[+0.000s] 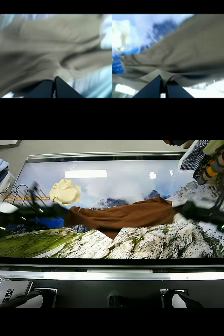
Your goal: Fold the clothes and pants, and hang the long-sleeved shirts on hangers.
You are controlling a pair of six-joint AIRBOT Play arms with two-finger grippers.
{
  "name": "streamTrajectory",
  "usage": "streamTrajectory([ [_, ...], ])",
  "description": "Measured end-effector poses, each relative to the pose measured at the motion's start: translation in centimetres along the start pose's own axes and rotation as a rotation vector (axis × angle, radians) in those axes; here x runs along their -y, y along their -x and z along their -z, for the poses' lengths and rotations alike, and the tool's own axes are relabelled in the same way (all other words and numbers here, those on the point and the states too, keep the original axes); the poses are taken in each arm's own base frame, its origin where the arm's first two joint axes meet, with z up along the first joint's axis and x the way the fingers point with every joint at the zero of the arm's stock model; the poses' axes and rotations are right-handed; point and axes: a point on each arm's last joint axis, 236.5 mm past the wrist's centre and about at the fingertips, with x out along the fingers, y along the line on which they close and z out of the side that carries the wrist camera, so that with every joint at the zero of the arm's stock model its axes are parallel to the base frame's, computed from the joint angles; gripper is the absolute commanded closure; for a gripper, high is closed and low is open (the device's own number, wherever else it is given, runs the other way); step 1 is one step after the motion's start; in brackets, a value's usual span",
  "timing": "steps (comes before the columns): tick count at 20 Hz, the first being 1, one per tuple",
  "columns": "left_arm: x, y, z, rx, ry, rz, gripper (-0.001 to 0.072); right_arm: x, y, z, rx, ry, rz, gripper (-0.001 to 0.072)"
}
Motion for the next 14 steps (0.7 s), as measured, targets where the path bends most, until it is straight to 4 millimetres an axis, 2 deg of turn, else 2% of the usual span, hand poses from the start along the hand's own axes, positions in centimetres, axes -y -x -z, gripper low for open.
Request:
streamTrajectory([
  [1,2.7,2.8,-2.6,0.068,-0.073,-0.004,0.0691,-2.4,1.7,-2.1,0.045,0.059,-0.014,0.0683],
  [3,7.8,8.8,-6.1,0.200,-0.207,-0.045,0.0691,-7.3,5.5,-5.2,0.140,0.178,-0.022,0.0683],
  [4,10.2,12.0,-7.3,0.271,-0.260,-0.076,0.0691,-9.9,7.8,-6.3,0.193,0.238,-0.017,0.0683],
  [6,15.0,18.6,-8.2,0.420,-0.346,-0.142,0.0691,-14.9,12.5,-6.9,0.293,0.344,-0.003,0.0683],
  [8,19.2,24.7,-7.4,0.568,-0.404,-0.207,0.0690,-19.4,17.2,-6.2,0.402,0.433,0.013,0.0683],
  [10,22.1,29.4,-5.8,0.690,-0.446,-0.260,0.0690,-23.1,21.5,-4.9,0.522,0.489,0.031,0.0683],
  [12,23.9,33.2,-4.0,0.793,-0.474,-0.317,0.0690,-25.6,25.2,-3.7,0.641,0.517,0.053,0.0683],
  [14,24.5,36.2,-2.6,0.878,-0.471,-0.376,0.0690,-27.3,28.3,-3.1,0.757,0.522,0.061,0.0683],
])
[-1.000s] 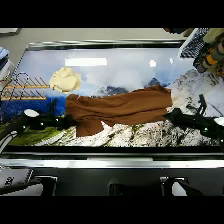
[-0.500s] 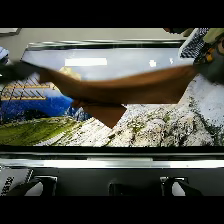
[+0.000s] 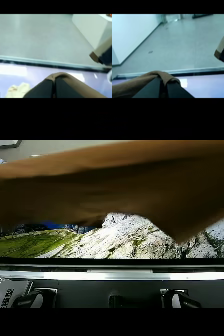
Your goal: Fold the clothes and pants, and hang the long-sleeved shirts on hangers.
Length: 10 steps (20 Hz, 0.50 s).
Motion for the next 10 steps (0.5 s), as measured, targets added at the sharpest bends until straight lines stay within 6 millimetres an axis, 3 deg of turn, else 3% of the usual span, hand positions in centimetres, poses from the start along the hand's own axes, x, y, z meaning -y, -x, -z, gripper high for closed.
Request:
streamTrajectory([
  [3,-1.4,1.8,-0.9,0.046,-0.001,-0.083,0.0689,0.1,1.2,-1.6,0.072,-0.044,0.037,0.0683],
  [5,-2.1,0.7,-0.3,0.020,0.008,-0.095,0.0690,1.2,0.2,-1.2,0.051,-0.105,0.053,0.0682],
  [7,-2.3,-2.7,2.4,-0.091,0.014,-0.052,0.0689,3.0,-2.0,0.6,-0.036,-0.176,0.069,0.0682],
  [10,-3.1,-10.5,8.8,-0.324,0.045,0.040,0.0690,7.3,-7.0,6.3,-0.276,-0.296,0.104,0.0682],
])
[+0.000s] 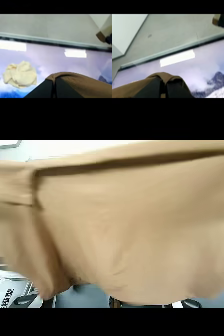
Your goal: Fold the clothes and pants, and hang the long-sleeved shirts on hangers.
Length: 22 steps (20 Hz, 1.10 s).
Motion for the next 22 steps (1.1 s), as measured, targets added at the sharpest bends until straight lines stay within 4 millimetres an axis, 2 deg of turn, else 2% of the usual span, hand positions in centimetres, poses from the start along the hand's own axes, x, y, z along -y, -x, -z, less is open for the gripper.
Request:
streamTrajectory([
  [4,-3.8,-14.1,7.3,-0.304,0.054,0.057,0.0690,9.5,-10.2,6.5,-0.374,-0.165,0.091,0.0682],
  [8,-7.1,-27.1,15.7,-0.458,0.117,0.060,0.0690,19.3,-19.7,14.5,-0.616,-0.291,0.170,0.0682],
  [10,-7.9,-32.1,18.9,-0.462,0.130,0.049,0.0689,23.1,-24.2,18.3,-0.665,-0.323,0.201,0.0682],
  [12,-7.9,-36.0,21.6,-0.447,0.140,0.046,0.0689,25.6,-27.7,21.6,-0.680,-0.340,0.225,0.0681],
  [15,-7.2,-39.6,24.4,-0.428,0.134,0.046,0.0685,27.5,-31.9,25.7,-0.685,-0.344,0.245,0.0675],
  [16,-6.9,-40.3,25.3,-0.431,0.134,0.047,0.0652,27.8,-32.8,26.7,-0.682,-0.344,0.248,0.0629],
  [17,-6.6,-40.8,25.8,-0.429,0.134,0.049,0.0561,28.0,-33.7,27.4,-0.676,-0.341,0.251,0.0505],
  [18,-6.5,-41.1,26.1,-0.427,0.134,0.050,0.0395,28.1,-34.3,27.8,-0.667,-0.341,0.252,0.0382],
  [19,-6.3,-41.2,26.3,-0.431,0.139,0.051,0.0255,28.1,-34.6,27.8,-0.658,-0.342,0.254,0.0317],
  [20,-6.3,-41.1,26.3,-0.434,0.148,0.051,0.0236,28.2,-34.6,27.7,-0.652,-0.344,0.255,0.0314],
  [22,-6.6,-39.9,25.9,-0.468,0.160,0.055,0.0236,28.4,-33.8,26.6,-0.645,-0.351,0.256,0.0229],
])
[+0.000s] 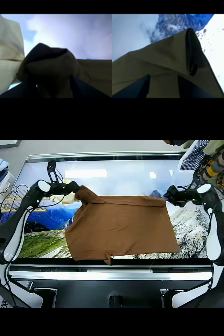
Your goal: Fold the clothes and pants, and hang the long-sleeved shirts on hangers.
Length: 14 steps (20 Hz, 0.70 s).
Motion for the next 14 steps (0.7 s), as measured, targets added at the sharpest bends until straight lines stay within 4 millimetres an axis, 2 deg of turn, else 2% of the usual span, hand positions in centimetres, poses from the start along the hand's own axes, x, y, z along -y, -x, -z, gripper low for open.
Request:
streamTrajectory([
  [2,-0.8,2.3,0.4,-0.059,0.011,-0.001,0.0236,0.8,2.8,-0.6,0.000,0.013,0.007,0.0226],
  [4,-2.0,5.4,1.3,-0.139,0.026,-0.011,0.0236,2.3,6.6,-0.8,-0.018,0.047,0.023,0.0228],
  [6,-3.7,8.9,2.7,-0.225,0.057,-0.037,0.0236,4.4,10.1,0.0,-0.066,0.098,0.053,0.0230],
  [8,-5.2,12.1,4.6,-0.289,0.101,-0.063,0.0237,6.8,12.8,1.4,-0.114,0.096,0.073,0.0230],
  [11,-7.0,15.9,8.7,-0.359,0.196,-0.100,0.0237,10.5,14.7,4.6,-0.202,0.045,0.097,0.0231],
  [14,-7.7,18.3,13.3,-0.416,0.272,-0.121,0.0237,14.3,14.9,9.4,-0.320,-0.014,0.128,0.0234],
])
